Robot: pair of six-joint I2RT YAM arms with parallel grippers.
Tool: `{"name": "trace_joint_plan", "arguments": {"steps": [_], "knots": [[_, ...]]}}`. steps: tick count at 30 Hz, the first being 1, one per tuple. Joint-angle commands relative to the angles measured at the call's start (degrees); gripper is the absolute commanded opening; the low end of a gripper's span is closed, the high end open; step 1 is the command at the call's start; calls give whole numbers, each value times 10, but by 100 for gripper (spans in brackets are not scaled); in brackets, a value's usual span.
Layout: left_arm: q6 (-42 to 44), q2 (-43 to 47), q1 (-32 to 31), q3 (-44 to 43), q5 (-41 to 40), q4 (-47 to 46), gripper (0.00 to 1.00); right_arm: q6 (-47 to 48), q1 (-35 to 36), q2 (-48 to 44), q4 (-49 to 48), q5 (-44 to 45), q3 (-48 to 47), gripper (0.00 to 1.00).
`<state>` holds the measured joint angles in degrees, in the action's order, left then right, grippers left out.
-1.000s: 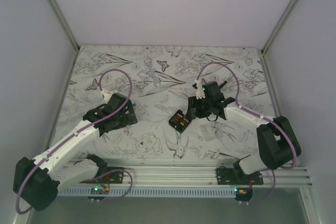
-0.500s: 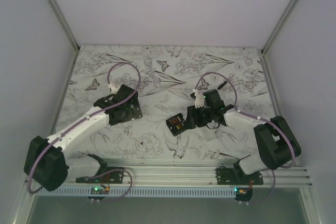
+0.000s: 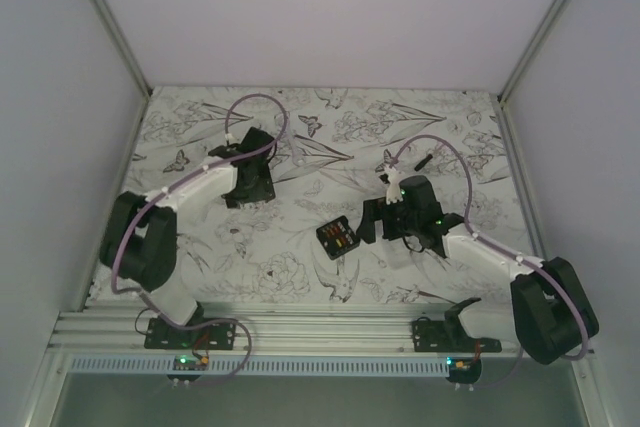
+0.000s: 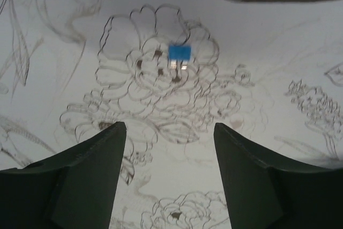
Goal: Snap on the fuse box
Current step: Adjust the fuse box base at the center of the board, then pick up the fuse from the center of the board.
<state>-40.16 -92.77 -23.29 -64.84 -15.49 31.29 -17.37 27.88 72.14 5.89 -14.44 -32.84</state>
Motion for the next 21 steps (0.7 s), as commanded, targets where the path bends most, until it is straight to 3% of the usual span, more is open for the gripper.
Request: {"name": "trace_joint_plan", "arguments": {"steps": [1,5,21], "knots": [[37,-69,20,-51,19,8,65,-2,1,-16,-25,51,5,100],[44,-123,37,-84,32,6,53,-2,1,-10,-26,52,5,100],[60,-203,65,-129,68,4,37,0,0,19,-32,50,0,100]]}}
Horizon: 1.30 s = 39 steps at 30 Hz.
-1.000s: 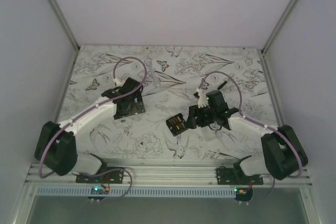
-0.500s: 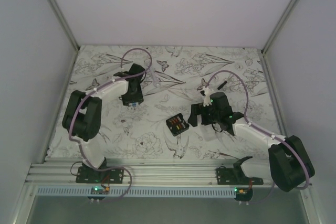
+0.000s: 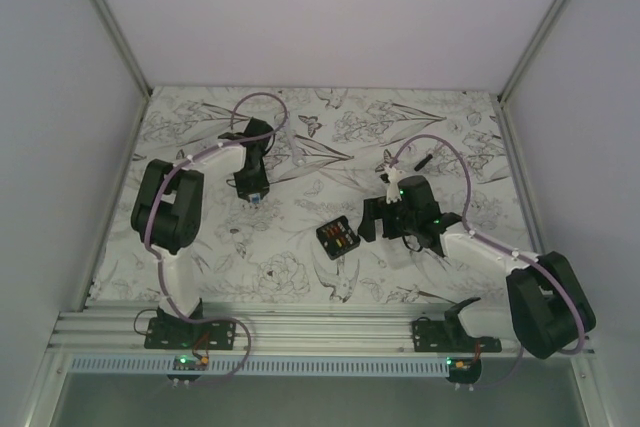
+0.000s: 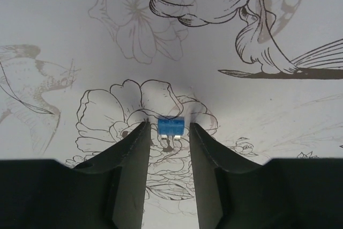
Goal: Snap on the fuse box
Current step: Pick up the fuse from the center of the board.
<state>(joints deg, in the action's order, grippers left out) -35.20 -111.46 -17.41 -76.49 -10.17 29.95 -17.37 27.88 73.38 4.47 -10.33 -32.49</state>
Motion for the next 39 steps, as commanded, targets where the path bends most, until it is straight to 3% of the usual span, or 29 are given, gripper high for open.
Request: {"name": "trace_joint_plan", "arguments": {"steps": [1,22,30,39], "knots": [[11,-18,6,-13,17,18,37,0,0,8,-17,9,-5,100],[-17,-4,10,9,65,7,21,3,1,-2,-18,3,-4,100],[-74,114,-7,76,112,-24,19,3,15,-61,-25,-25,-7,100],[-144,289,-86,143,110,-43,19,-29,113,-112,-90,-4,-8,96]]}}
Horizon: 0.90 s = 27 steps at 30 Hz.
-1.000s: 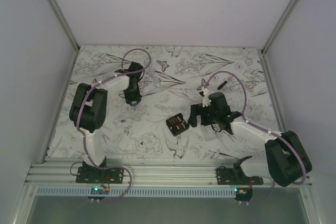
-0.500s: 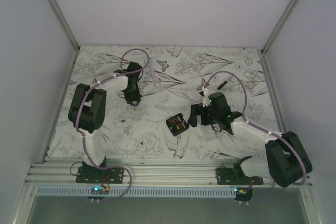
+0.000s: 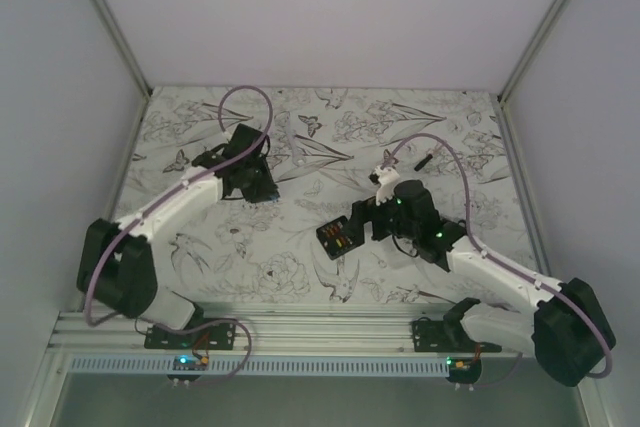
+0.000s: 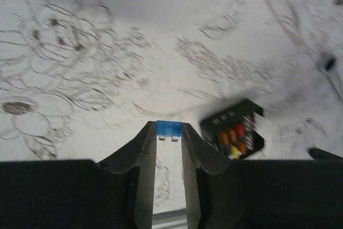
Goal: Snap on the fuse box
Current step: Pick up the fuse from the center of the board.
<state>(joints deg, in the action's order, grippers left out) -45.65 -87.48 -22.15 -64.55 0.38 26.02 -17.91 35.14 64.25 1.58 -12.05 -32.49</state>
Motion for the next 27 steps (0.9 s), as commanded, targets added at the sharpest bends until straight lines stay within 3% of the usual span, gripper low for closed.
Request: {"name": "trace_joint_plan", "arguments": {"steps": [1,5,14,22,27], "knots": [[-46,65,-52,28,-1,-4,19,-29,55,-26,-80,24,-5,94],[-71,130,-96,37,-19,-9,19,-27,120,-43,-150,65,5,88],[-154,269,-164,90,-101,-36,19,-37,195,-53,-350,130,56,69],[-239,331,-214,149,-161,-88,17,-19,247,-4,-500,165,63,63],[-264,343,-243,152,-194,-100,17,-5,269,43,-538,190,42,58]]}}
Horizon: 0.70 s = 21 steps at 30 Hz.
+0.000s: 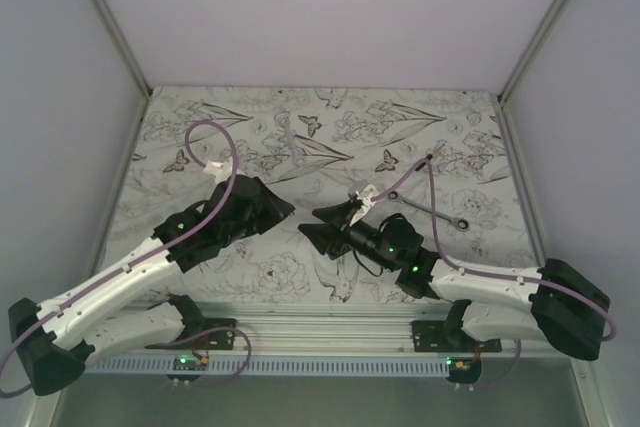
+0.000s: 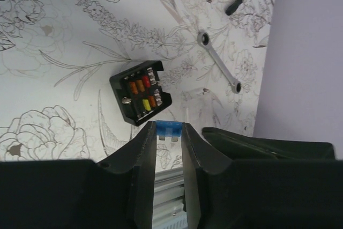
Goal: Snap on the fuse box
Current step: Pick up the fuse from the center of the board.
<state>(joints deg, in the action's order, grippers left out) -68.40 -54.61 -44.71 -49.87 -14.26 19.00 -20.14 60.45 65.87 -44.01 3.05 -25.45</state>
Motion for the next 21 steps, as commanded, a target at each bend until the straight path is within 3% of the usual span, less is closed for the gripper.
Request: {"name": "trace_joint_plan", "arguments": {"steps": [1,16,21], "knots": [[-39,16,-22,5,-52,-33,17,17,19,37,-95,41,-28,57],[-52,23,-52,8,-58,-55,17,11,27,107,-173,84,-46,42],[-51,23,-54,7,-55,-59,17,17,27,115,-171,83,-52,30]]}}
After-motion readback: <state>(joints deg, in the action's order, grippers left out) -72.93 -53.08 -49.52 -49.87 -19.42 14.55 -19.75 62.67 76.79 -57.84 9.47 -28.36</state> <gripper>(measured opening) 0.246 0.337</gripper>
